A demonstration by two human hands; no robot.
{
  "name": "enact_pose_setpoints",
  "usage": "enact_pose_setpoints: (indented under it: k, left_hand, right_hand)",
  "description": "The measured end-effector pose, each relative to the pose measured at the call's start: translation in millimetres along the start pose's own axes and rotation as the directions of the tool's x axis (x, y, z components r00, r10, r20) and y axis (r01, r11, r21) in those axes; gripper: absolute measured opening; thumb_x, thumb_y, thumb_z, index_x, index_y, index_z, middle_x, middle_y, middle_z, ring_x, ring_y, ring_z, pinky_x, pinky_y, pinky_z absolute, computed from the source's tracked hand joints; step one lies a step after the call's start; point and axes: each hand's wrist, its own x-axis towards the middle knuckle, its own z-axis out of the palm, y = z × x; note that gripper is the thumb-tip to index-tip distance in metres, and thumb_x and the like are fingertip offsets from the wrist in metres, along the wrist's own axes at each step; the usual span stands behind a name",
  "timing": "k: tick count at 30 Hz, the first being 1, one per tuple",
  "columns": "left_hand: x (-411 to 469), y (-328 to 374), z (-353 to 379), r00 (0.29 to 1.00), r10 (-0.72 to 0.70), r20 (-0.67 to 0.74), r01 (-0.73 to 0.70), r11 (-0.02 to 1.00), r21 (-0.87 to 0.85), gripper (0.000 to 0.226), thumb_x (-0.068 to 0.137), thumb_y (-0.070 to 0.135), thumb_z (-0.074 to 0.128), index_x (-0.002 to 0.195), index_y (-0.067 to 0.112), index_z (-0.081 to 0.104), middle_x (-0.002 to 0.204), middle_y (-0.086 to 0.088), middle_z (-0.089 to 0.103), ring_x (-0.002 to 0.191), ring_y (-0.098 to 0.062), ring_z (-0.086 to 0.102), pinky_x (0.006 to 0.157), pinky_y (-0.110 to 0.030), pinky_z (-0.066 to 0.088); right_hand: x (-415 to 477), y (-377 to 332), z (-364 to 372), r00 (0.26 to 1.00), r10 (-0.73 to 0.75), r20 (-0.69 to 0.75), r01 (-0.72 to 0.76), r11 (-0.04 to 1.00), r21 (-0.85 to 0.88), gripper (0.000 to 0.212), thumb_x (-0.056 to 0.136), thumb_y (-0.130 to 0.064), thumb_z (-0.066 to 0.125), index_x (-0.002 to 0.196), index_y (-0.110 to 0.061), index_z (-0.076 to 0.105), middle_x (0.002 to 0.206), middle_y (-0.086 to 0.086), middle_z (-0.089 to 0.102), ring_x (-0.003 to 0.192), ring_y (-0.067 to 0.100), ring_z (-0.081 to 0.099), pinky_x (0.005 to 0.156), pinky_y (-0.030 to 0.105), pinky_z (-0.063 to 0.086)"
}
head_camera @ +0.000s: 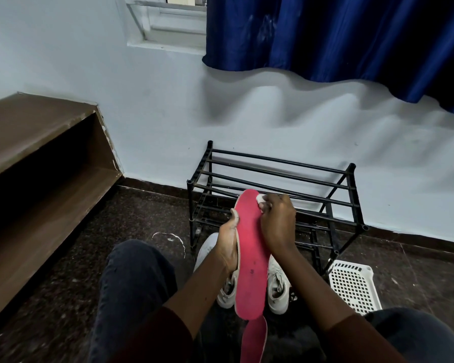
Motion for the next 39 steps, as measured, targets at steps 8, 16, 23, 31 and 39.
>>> enact_pose_setpoints:
  k: [8,16,23,31,39]
  left_hand:
    - [23.1,19.0,-2.8,0.991,0.131,0.036,-0.122,0.975,-0.184,0.079,0.091,0.064,0.024,0.122,-0.002,0.055,0.106,-0.018,0.067,0.09,-0.03,0.068,0.075,-0.039,0.058]
    - [28.9,13.5,12.1,0.977,0.082,0.196,-0.041,0.978,-0.204,0.083,0.087,0.071,0.024,0.117,0.006,0.066,0.119,-0.007,0.064,0.11,-0.031,0.061,0.086,-0.054,0.05]
    - [25.6,-5.5,16.2,0.983,-0.006,0.182,0.019,0.997,-0.07,0.092,0.087,0.072,0.013,0.134,0.0,0.045,0.129,-0.016,0.053,0.103,-0.027,0.064,0.088,-0.036,0.052]
    - [34.9,-23.1,1.5,0.985,0.049,0.167,-0.002,0.962,-0.274,0.078,0.089,0.068,0.02,0.126,0.008,0.054,0.12,-0.004,0.064,0.103,-0.024,0.065,0.079,-0.039,0.054]
    - [34.2,-43.7,-1.1,0.985,-0.116,0.126,0.135,0.979,-0.155,0.087,0.09,0.068,0.017,0.114,-0.001,0.064,0.113,-0.016,0.066,0.095,-0.03,0.067,0.079,-0.039,0.056]
  right_hand:
    - [-99.5,30.0,1.2,0.941,0.279,0.189,-0.316,0.927,0.204,0.021,0.074,0.007,0.053,0.064,-0.009,0.063,0.061,0.0,0.06,0.061,0.02,0.054,0.056,0.027,0.036]
    - [-88.6,43.7,-20.0,0.876,0.481,0.033,-0.443,0.777,0.448,0.021,0.081,-0.005,0.064,0.078,-0.026,0.066,0.077,0.003,0.065,0.069,0.022,0.06,0.072,0.04,0.053]
    - [-27.3,27.6,-22.3,0.997,-0.028,0.076,0.022,0.997,0.071,0.021,0.076,0.008,0.065,0.094,-0.003,0.072,0.091,0.011,0.063,0.083,0.021,0.06,0.076,0.01,0.036]
    - [-108.8,51.4,-22.9,0.97,0.067,0.234,-0.107,0.98,0.165,0.029,0.07,0.014,0.06,0.08,-0.009,0.075,0.081,0.005,0.068,0.069,0.002,0.057,0.067,0.006,0.041]
    - [-68.2,46.5,-39.7,0.998,-0.057,0.036,0.054,0.996,0.072,0.021,0.067,0.008,0.066,0.081,-0.006,0.074,0.078,0.01,0.067,0.068,0.013,0.059,0.064,0.012,0.036]
